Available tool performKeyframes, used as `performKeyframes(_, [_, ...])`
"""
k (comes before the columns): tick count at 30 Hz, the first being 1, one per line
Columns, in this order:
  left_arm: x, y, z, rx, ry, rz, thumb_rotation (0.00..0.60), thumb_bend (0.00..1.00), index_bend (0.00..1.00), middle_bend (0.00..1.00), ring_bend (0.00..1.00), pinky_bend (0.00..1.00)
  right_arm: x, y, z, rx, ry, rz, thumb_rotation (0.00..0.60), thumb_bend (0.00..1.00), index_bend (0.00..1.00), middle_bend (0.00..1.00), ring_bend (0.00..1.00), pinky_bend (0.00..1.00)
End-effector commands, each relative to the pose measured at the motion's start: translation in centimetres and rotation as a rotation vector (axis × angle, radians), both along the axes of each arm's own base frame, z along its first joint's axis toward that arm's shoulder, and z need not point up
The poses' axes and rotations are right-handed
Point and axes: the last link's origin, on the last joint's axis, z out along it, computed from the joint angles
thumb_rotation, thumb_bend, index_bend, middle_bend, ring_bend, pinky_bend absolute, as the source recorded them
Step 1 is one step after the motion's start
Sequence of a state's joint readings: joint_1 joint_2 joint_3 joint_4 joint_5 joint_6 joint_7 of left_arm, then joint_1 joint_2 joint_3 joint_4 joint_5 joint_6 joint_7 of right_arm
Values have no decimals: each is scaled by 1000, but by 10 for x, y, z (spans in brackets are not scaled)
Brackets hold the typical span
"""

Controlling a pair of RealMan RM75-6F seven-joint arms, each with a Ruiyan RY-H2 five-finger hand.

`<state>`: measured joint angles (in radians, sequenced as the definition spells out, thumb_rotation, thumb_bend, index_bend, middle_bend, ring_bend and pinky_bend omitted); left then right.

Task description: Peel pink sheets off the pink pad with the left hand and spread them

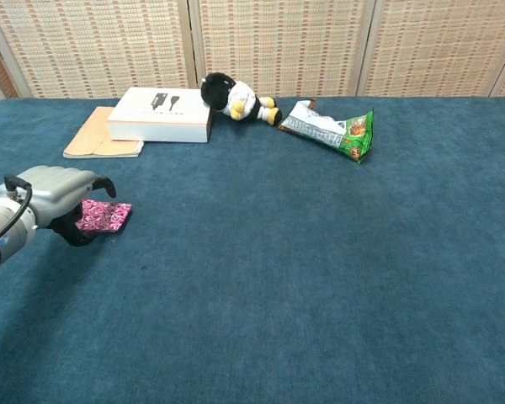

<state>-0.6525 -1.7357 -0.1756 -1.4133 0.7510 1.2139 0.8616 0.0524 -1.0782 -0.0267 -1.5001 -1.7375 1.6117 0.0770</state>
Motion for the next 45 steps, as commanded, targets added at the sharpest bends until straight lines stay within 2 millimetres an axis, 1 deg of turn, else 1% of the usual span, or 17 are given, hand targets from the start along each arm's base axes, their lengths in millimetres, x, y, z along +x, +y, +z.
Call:
performKeyframes(1, [-1, 1, 0, 4, 2, 4, 600, 371, 231, 1000, 1000, 1000, 0, 0, 0, 0, 0, 0, 600, 445, 955, 863, 729, 871])
performKeyframes(21, [-1, 0, -4, 12, -27, 0, 600, 371, 278, 1000, 1000, 1000, 0, 0, -1, 1, 3, 0, 600, 445, 955, 863, 729, 871])
performKeyframes(27, [-1, -2, -5, 14, -37, -3, 600, 374, 329, 1000, 1000, 1000, 0, 0, 0, 1, 2, -1, 600, 445, 955, 863, 729, 871])
performKeyframes(31, [0, -4, -4, 16, -54, -10, 600, 375, 394, 1000, 1000, 1000, 0, 0, -1, 3, 3, -1, 600, 445, 955, 863, 729, 871])
performKeyframes(36, [0, -5, 1, 26, -70, -16, 600, 376, 436, 1000, 1000, 1000, 0, 0, -1, 2, 3, 0, 600, 445, 955, 863, 729, 871])
performKeyframes(40, [-2, -8, 8, 38, -67, -31, 600, 378, 458, 1000, 1000, 1000, 0, 0, -1, 4, 6, -2, 600, 445, 954, 863, 729, 871])
performKeyframes(43, [-8, -13, 17, 47, -45, -45, 600, 378, 465, 1000, 1000, 1000, 0, 0, -2, 6, 7, -2, 600, 445, 955, 863, 729, 871])
performKeyframes(45, [-15, -19, 25, 60, -34, -48, 600, 378, 468, 1000, 1000, 1000, 0, 0, -1, 3, 5, -1, 600, 445, 955, 863, 729, 871])
